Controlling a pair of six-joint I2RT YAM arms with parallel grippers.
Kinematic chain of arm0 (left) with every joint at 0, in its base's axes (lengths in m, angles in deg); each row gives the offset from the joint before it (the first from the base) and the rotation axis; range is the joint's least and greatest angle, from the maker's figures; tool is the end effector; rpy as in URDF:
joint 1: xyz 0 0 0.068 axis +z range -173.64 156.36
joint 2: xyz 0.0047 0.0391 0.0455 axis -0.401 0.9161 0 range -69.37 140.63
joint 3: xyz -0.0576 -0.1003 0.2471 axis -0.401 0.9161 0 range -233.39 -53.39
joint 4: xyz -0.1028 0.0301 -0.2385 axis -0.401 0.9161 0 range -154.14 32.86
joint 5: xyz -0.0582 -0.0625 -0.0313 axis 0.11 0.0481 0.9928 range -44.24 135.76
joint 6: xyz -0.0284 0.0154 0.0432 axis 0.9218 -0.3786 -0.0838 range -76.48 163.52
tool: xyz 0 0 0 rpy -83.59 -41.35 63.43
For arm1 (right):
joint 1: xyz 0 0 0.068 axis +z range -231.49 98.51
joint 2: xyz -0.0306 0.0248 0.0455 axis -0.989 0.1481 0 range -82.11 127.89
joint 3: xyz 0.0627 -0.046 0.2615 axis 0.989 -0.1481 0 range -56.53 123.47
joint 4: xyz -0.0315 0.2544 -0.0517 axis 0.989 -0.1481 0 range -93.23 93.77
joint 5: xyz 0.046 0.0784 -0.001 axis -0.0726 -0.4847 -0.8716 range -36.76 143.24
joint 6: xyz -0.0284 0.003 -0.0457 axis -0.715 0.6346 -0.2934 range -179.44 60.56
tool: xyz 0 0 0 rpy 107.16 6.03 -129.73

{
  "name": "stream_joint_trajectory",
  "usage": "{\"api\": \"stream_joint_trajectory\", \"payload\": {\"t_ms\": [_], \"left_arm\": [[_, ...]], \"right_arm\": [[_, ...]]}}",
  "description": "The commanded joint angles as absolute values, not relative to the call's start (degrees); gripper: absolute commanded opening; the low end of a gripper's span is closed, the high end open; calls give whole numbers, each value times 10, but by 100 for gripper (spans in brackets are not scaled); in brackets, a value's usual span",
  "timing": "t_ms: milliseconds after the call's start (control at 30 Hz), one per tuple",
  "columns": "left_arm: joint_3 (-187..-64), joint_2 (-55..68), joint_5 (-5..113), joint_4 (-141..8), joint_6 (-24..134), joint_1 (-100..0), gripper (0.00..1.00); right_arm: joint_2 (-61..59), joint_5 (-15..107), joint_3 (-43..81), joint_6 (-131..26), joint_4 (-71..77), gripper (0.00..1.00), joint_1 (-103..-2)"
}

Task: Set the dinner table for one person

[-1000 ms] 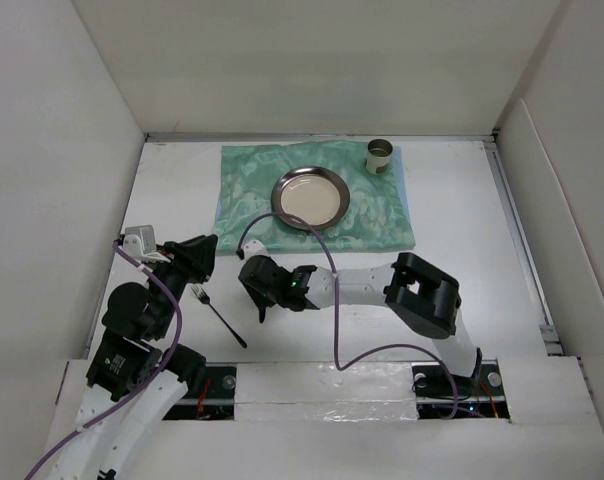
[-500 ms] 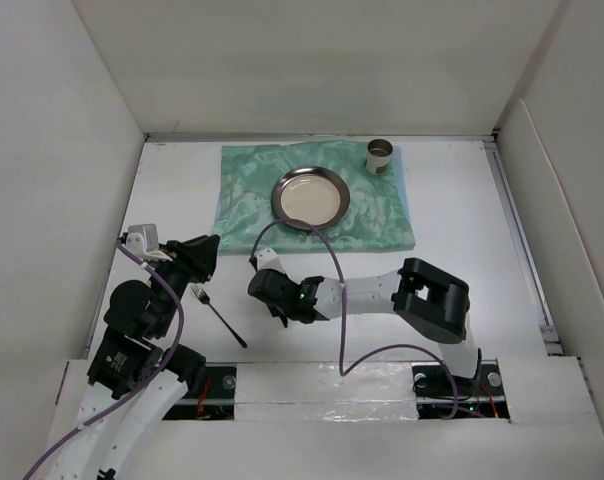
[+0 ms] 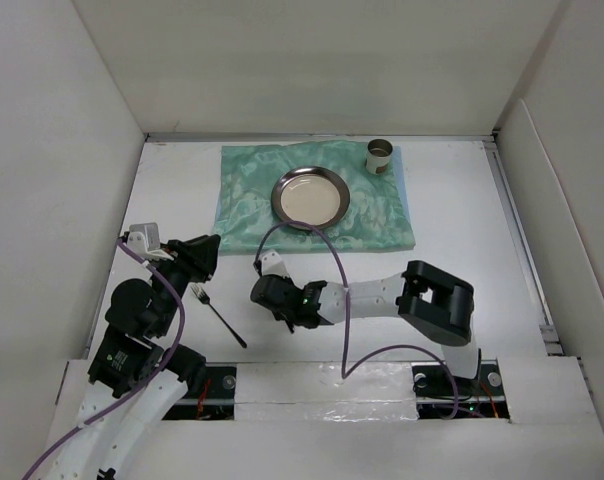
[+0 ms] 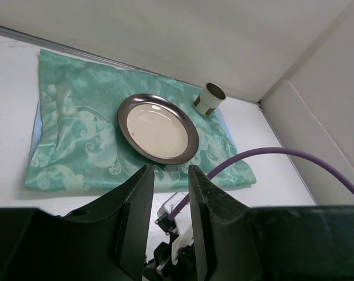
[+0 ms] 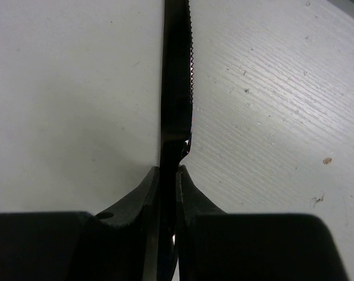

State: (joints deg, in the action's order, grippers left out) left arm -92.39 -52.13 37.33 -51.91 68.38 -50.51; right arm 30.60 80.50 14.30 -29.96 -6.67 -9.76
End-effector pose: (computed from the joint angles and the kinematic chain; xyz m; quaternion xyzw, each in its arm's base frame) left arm 0.0745 -0.0319 0.3564 -0.0448 0.6450 -0.2894 0.7058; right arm 0.1437 0.3833 0.1545 -0.2604 0.8854 0.1009 0.3715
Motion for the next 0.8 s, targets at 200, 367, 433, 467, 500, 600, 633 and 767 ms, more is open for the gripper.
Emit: {"api": "stream_joint_trajectory", "payload": {"t_ms": [200,367,433,467,500,600,633,767], "left_arm": [[-923,-514,371,-551,683,-503,27],[-923,-514,373,-550,683,-503,27],[-924,-511,372,-547,683,-503,27],[-924,-512,374,-546,684,-503,27],[-924,-512,376,-546,684,-503,27],[-923,-513,372,-548,683,-503,27],[-924,-513,374,-544,684,-503,27],[-922,-516,370,-547,684,-503,27]], "right_arm": [[215,866,99,-313,-134,0,-94],[161,865,94,-325,-129,0,-99],[133,863,92,-332,-127,0,-115],[124,859,91,-342,-121,0,-122],[108,856,89,-348,-107,0,-138],[97,836,91,-363,-97,0,-165],[88,834,93,-374,-91,0,-185],[78,838,104,-393,-103,0,-225]]}}
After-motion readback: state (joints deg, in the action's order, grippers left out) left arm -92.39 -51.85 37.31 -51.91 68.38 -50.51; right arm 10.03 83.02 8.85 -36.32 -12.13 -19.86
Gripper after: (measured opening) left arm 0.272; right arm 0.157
